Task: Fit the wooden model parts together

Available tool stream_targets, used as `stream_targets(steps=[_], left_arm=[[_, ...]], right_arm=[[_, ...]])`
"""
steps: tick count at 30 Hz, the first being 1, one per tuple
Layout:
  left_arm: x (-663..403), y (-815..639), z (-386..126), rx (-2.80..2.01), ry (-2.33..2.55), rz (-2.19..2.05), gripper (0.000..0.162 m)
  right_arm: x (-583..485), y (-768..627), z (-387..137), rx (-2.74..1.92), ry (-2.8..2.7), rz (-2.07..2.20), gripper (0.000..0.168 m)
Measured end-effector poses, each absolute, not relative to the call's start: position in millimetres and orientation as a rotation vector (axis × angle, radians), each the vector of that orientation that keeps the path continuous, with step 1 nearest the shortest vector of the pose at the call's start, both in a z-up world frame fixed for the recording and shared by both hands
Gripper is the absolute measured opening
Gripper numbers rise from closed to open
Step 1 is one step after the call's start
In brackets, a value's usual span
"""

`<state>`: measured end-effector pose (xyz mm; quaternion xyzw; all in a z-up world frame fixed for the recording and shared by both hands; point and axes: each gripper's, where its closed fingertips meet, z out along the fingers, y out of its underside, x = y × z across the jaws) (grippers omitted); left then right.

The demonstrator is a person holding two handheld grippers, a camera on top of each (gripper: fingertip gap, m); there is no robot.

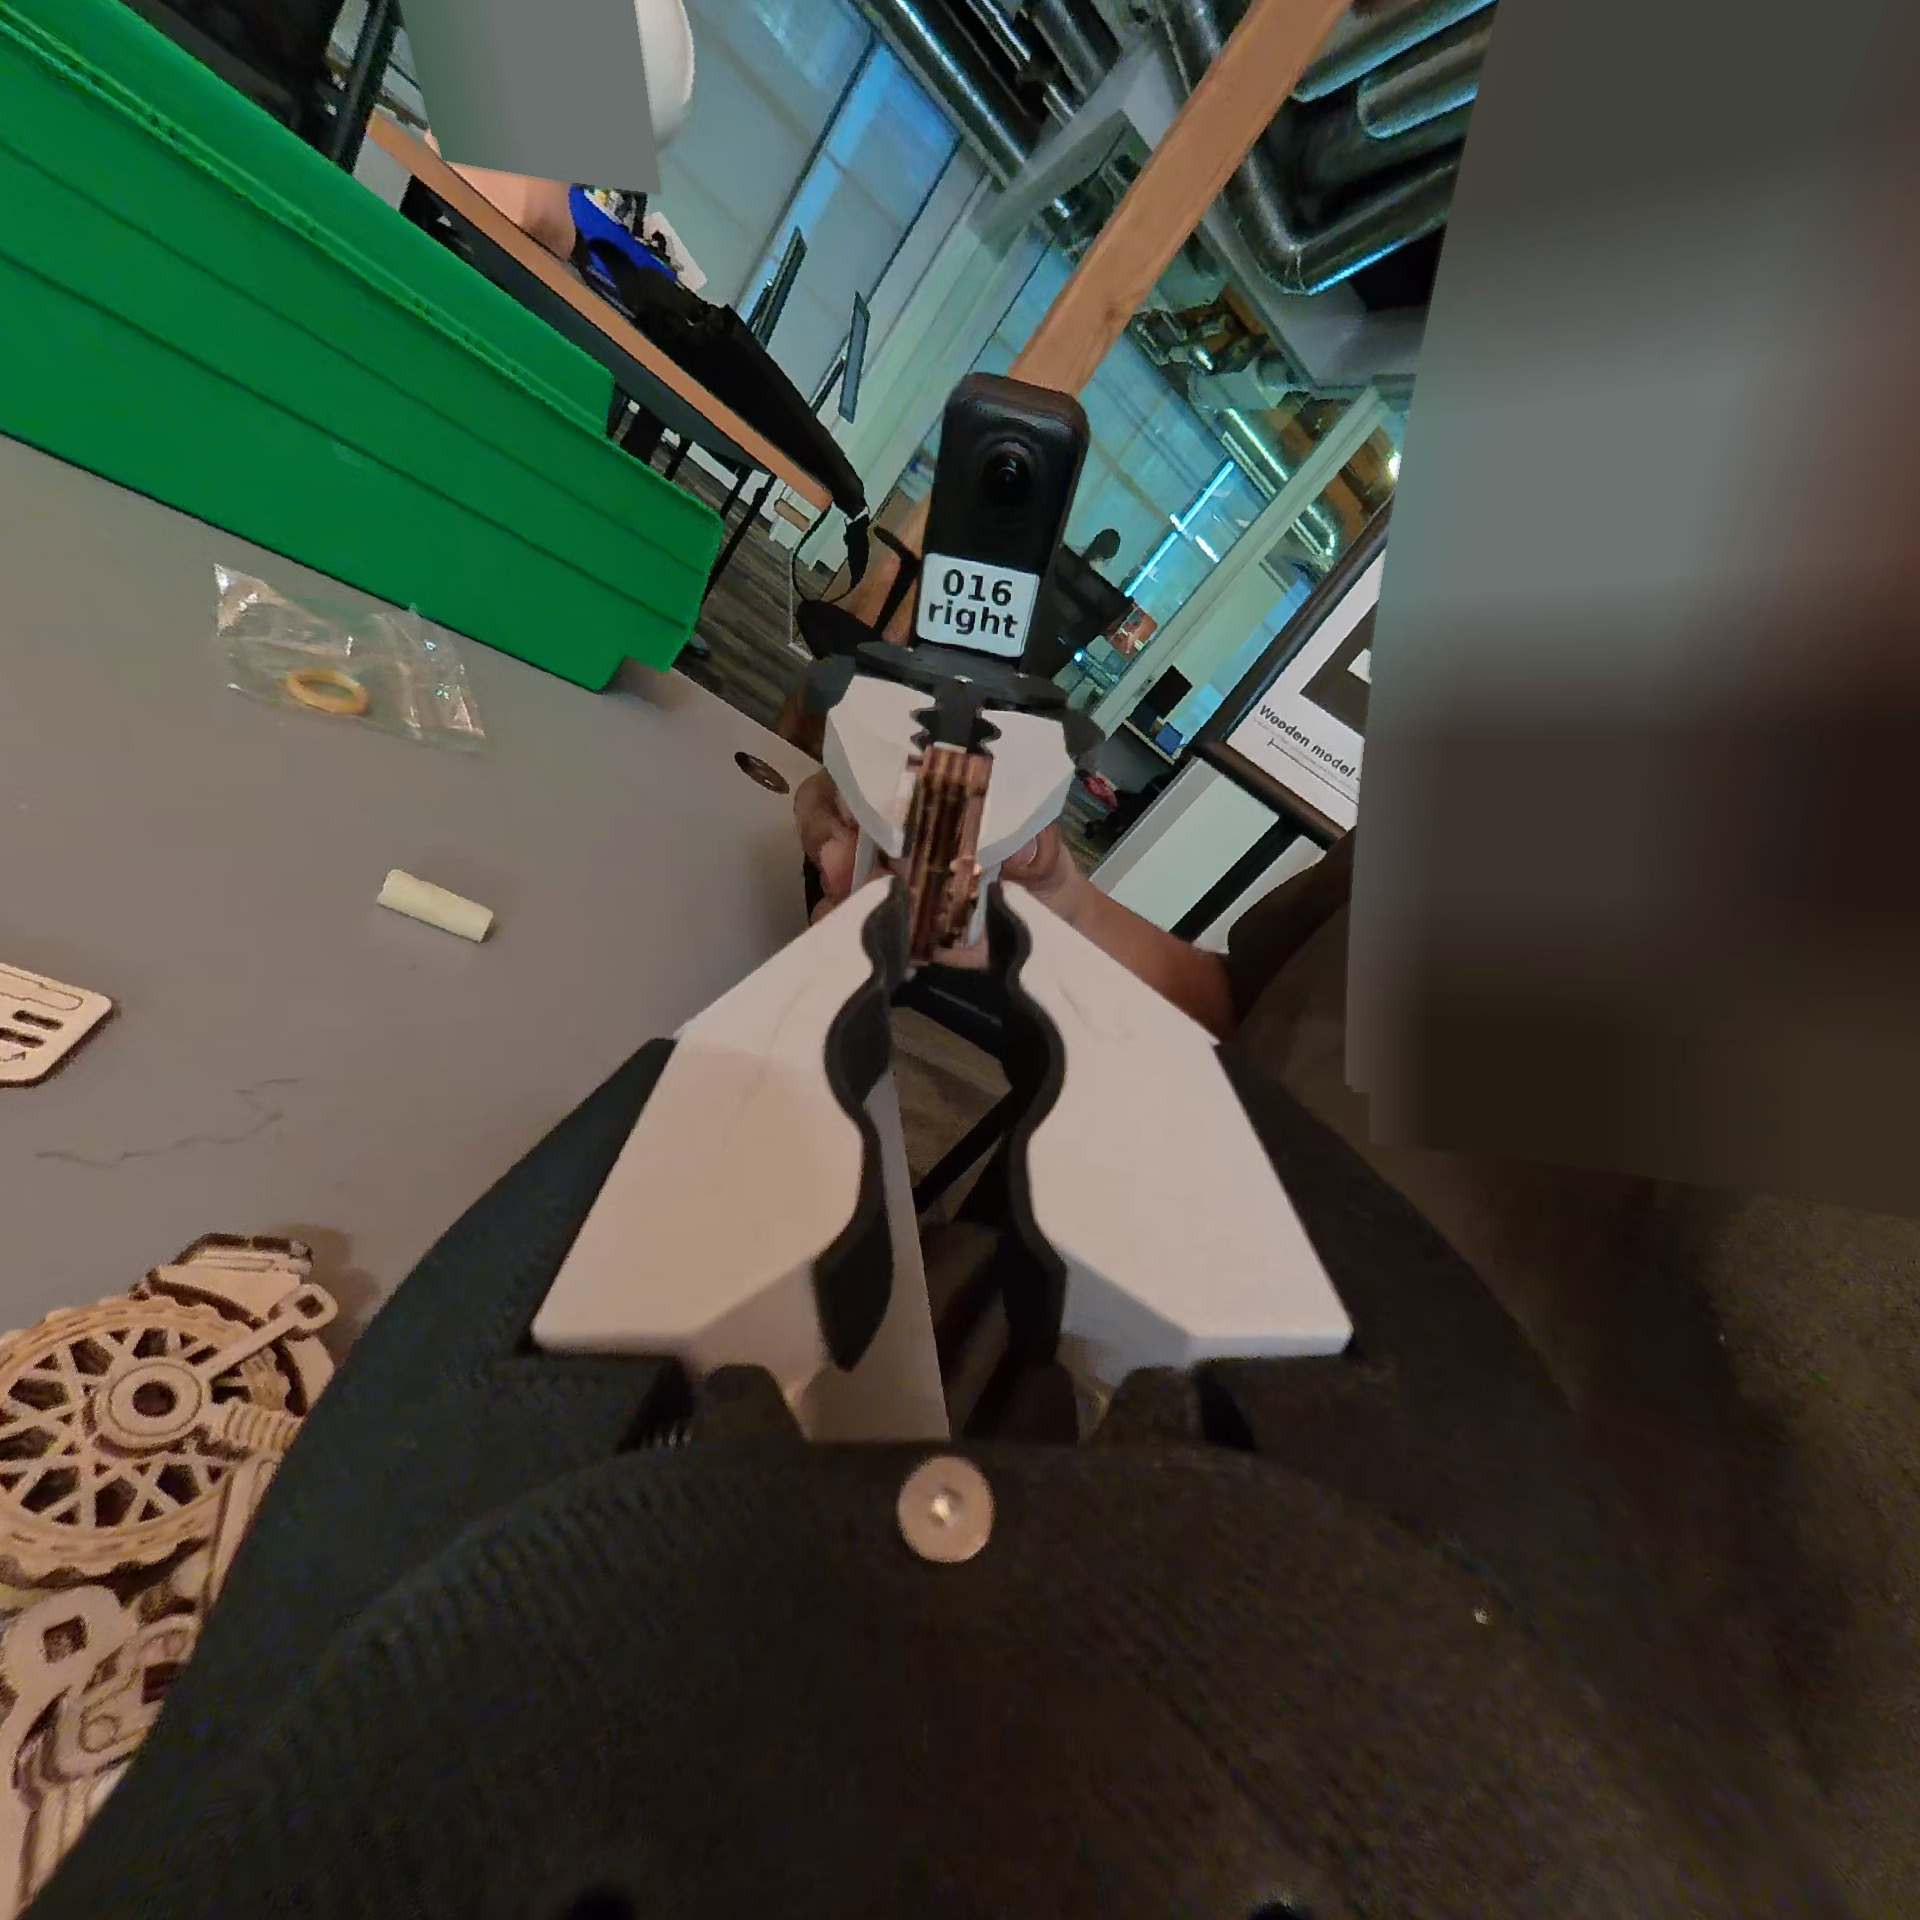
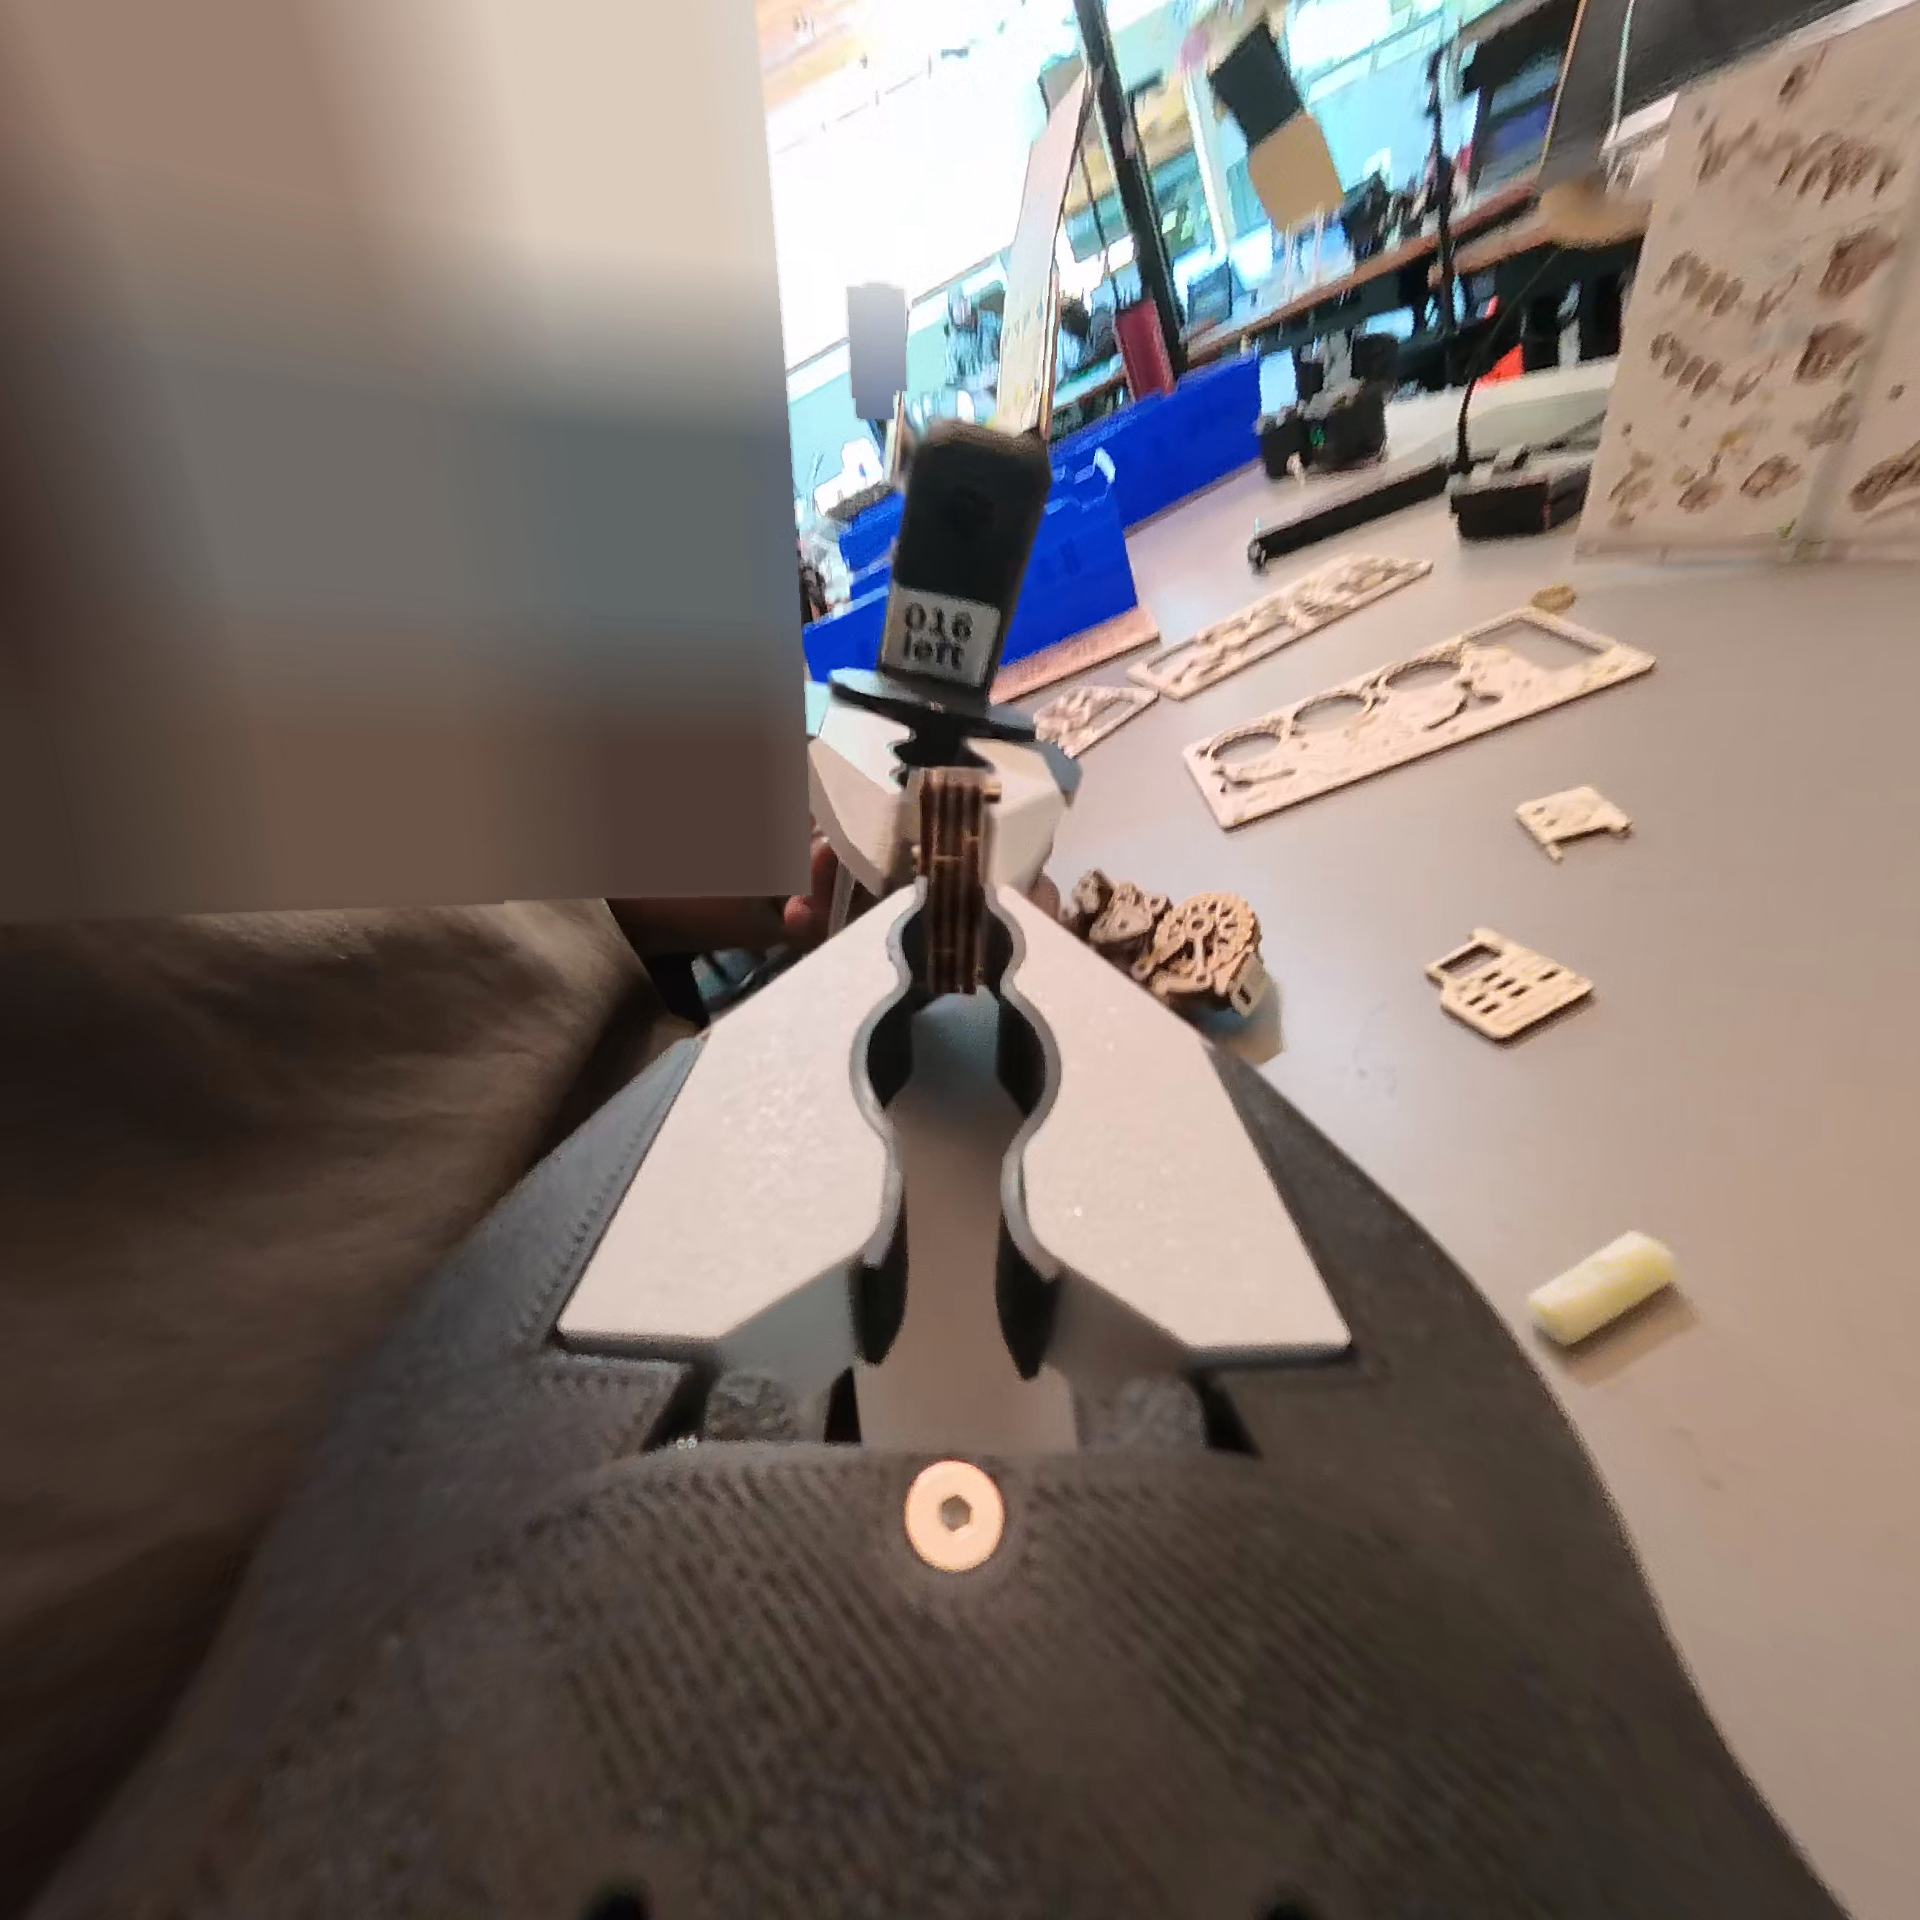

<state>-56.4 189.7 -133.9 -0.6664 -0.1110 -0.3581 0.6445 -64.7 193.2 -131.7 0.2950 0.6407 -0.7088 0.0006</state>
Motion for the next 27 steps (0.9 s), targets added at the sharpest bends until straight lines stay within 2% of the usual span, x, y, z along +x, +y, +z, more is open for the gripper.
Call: stream_targets(steps=[2,5,12,23,27], left_arm=[[-58.9,188.9,-131.0,-1.489,-0.274,-0.847,0.023],[-62.9,189.7,-131.0,-1.475,-0.306,-0.853,0.029],[-60.3,196.7,-132.5,-1.516,-0.298,-0.695,0.027],[-60.3,192.2,-125.9,-1.499,-0.285,-0.655,0.010],[-60.0,192.5,-127.4,-1.508,-0.281,-0.644,0.014]], right_arm=[[-66.9,198.7,-125.1,0.935,1.971,-2.285,0.007],[-72.1,209.4,-114.1,0.985,1.824,-2.371,0.007],[-77.8,206.2,-109.4,1.052,1.536,-2.386,0.007],[-72.9,191.2,-114.9,0.978,1.739,-2.387,0.007],[-71.6,190.6,-113.0,0.954,1.779,-2.412,0.007]])
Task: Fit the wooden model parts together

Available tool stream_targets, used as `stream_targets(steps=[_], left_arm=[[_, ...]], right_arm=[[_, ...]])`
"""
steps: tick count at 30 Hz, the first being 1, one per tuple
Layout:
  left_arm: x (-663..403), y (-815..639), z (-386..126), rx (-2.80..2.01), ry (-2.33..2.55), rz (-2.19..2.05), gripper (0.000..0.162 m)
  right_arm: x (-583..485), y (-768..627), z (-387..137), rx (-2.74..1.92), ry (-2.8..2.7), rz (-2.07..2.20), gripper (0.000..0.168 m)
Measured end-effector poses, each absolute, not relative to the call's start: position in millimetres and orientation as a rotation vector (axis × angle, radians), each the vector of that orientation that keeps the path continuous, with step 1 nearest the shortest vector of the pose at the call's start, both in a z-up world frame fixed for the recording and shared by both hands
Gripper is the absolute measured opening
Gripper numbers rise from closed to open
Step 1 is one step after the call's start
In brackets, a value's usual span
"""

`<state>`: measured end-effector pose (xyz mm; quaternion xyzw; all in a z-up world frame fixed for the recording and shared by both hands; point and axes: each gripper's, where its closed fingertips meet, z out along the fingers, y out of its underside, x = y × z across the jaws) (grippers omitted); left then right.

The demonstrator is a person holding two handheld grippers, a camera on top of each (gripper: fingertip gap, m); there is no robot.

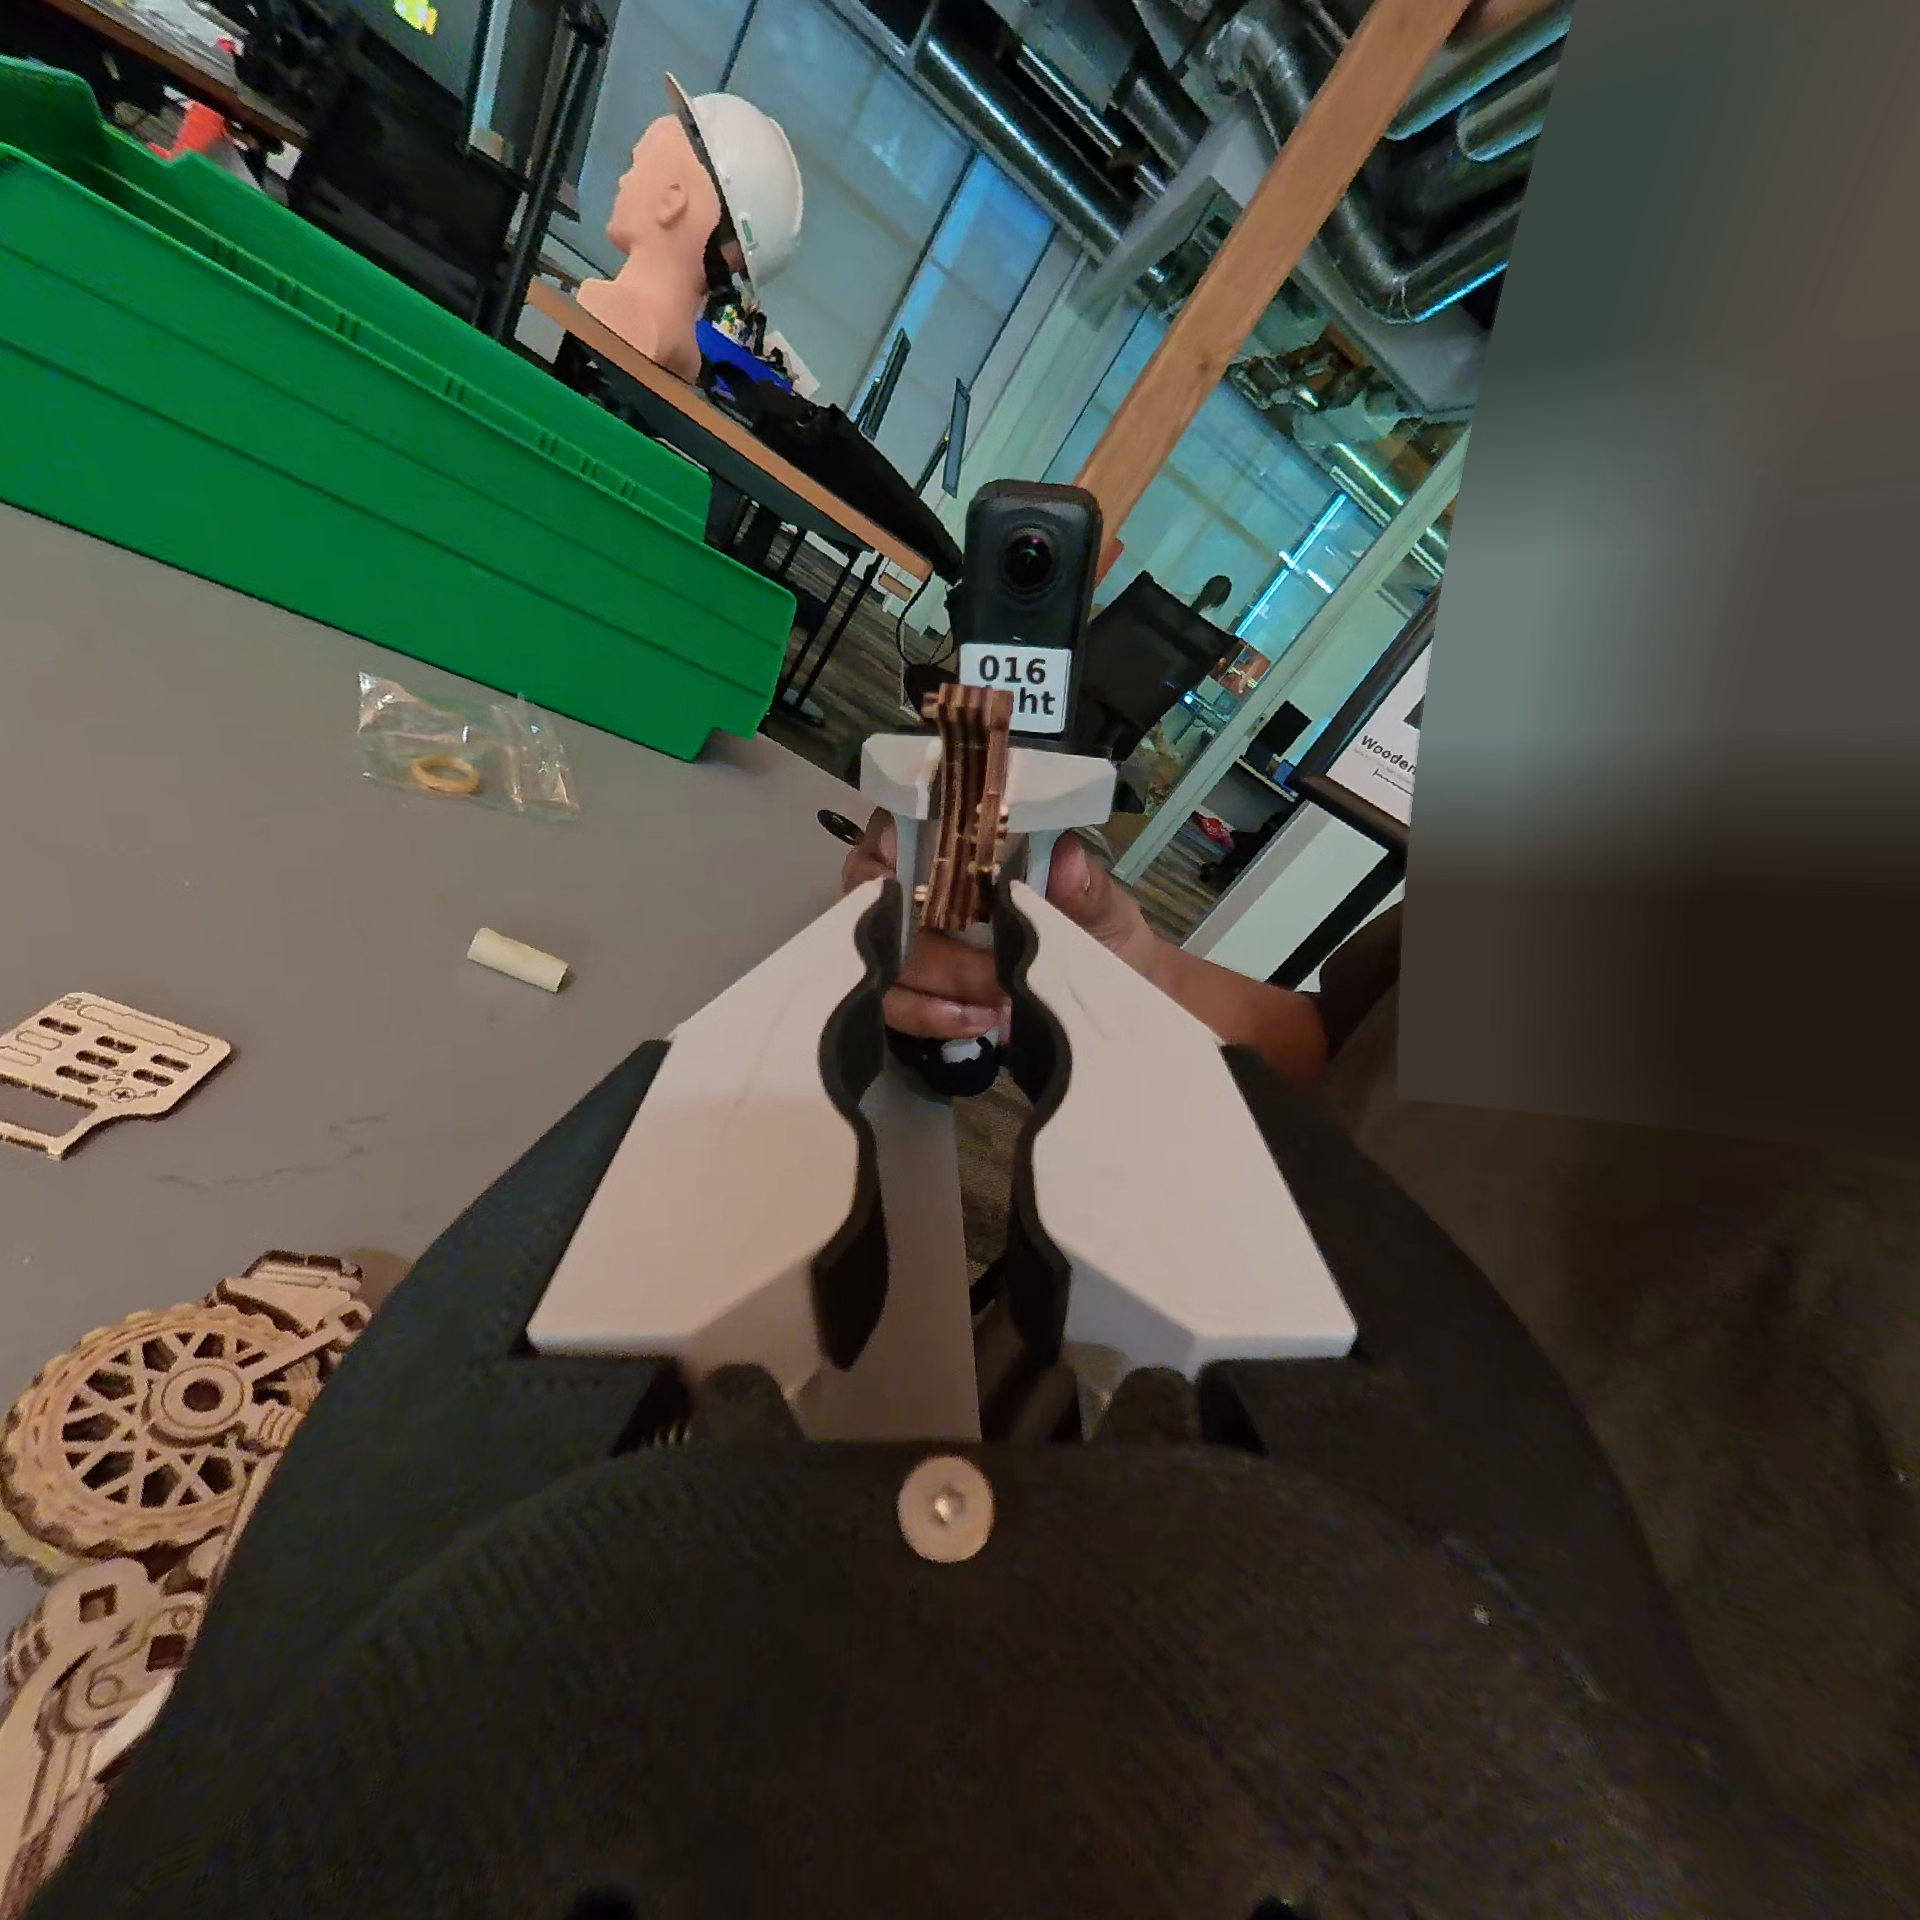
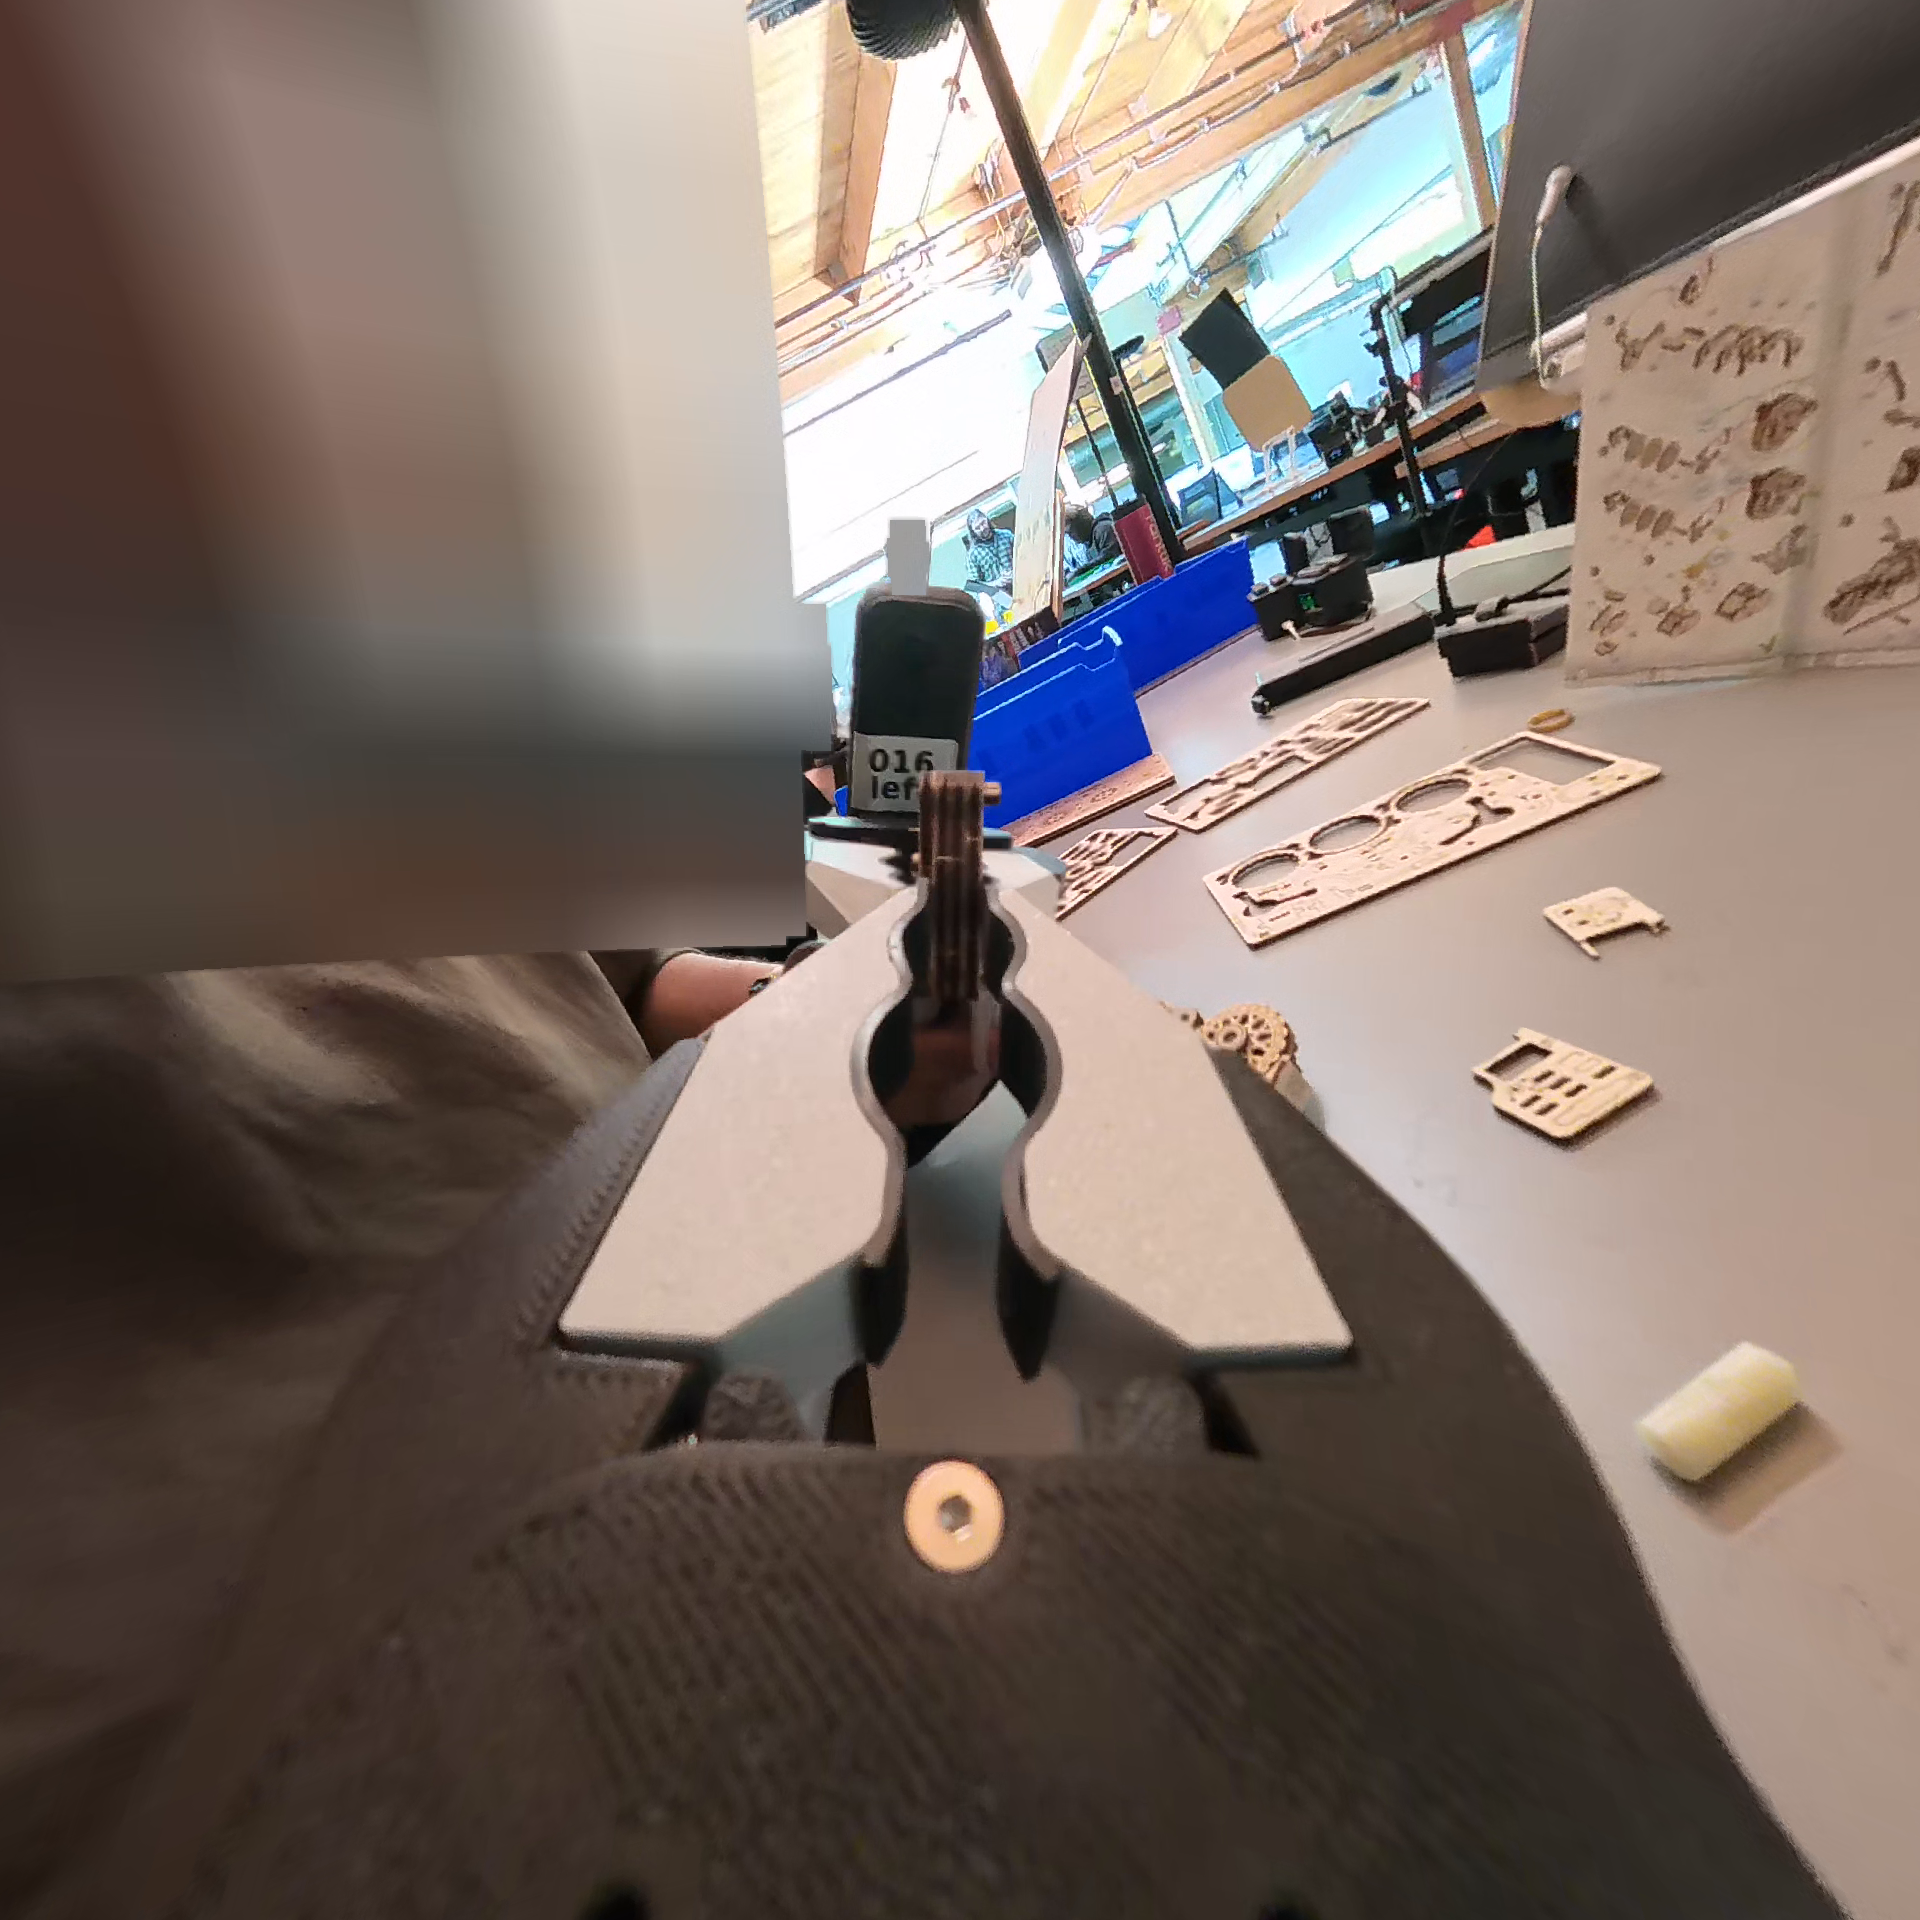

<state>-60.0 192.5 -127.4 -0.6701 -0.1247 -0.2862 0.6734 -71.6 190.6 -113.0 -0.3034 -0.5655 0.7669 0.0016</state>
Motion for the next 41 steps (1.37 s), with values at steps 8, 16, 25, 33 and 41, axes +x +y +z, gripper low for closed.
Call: stream_targets(steps=[8,16,25,33,41], left_arm=[[-58.0,194.2,-129.4,-1.520,-0.271,-0.630,0.013],[-59.5,193.1,-129.1,-1.538,-0.244,-0.570,0.009],[-59.3,192.8,-128.2,-1.568,-0.194,-0.489,0.010],[-54.1,194.9,-134.0,-1.548,-0.260,-0.669,0.022],[-48.3,192.5,-121.6,-1.286,-0.490,-1.279,0.011]], right_arm=[[-72.2,190.9,-113.1,-0.924,-1.776,2.352,0.006],[-73.7,191.7,-113.6,-0.934,-1.769,2.353,0.006],[-72.4,192.3,-111.6,-0.947,-1.755,2.422,0.007],[-74.0,206.5,-103.1,-0.954,-1.662,2.477,0.006],[-65.7,205.8,-95.2,-0.850,-1.666,2.491,0.006]])
